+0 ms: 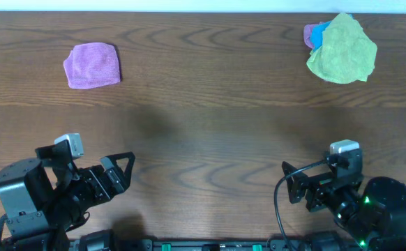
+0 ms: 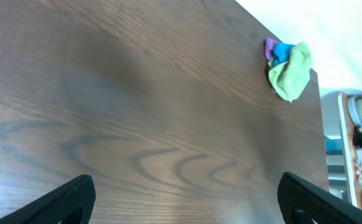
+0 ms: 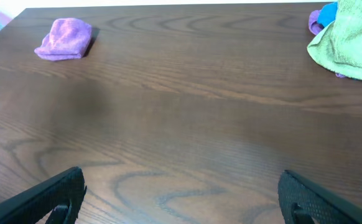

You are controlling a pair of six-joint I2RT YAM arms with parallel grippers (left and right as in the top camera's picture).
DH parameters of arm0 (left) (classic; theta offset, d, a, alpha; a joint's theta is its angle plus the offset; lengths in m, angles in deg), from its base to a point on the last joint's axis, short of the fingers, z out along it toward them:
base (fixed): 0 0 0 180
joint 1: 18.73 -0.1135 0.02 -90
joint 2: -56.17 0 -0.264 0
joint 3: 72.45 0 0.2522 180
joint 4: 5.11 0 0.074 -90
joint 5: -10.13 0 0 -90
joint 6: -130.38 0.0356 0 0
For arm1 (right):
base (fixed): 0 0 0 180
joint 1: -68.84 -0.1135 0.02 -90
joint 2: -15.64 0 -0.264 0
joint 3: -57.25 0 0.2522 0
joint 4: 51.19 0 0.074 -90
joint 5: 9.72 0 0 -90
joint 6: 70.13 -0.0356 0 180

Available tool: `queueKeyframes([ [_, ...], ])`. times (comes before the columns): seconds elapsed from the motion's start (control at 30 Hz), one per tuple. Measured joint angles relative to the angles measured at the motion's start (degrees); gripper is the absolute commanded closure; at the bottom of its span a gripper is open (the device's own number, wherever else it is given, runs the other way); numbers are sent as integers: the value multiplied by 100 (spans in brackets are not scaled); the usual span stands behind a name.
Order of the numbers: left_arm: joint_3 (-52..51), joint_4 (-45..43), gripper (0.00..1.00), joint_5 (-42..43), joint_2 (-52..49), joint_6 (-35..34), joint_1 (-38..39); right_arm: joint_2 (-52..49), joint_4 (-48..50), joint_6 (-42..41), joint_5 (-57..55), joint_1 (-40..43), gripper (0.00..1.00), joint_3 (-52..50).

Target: Fold the cloth

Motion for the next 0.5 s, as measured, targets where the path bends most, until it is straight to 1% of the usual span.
queueKeyframes([
  [0.1,-7,-92,5,-114,0,26,0,0,0,0,0,-2,1,0],
  [0.3,-291,-992,5,-385,7,916,2,0,2,0,0,0,1,0],
  [0.4,-874,-1694,5,-501,280,1504,2,0,4,0,0,0,1,0],
  [0.5,-1652,-2234,5,-588,962,2131,4,0,2,0,0,0,1,-4],
])
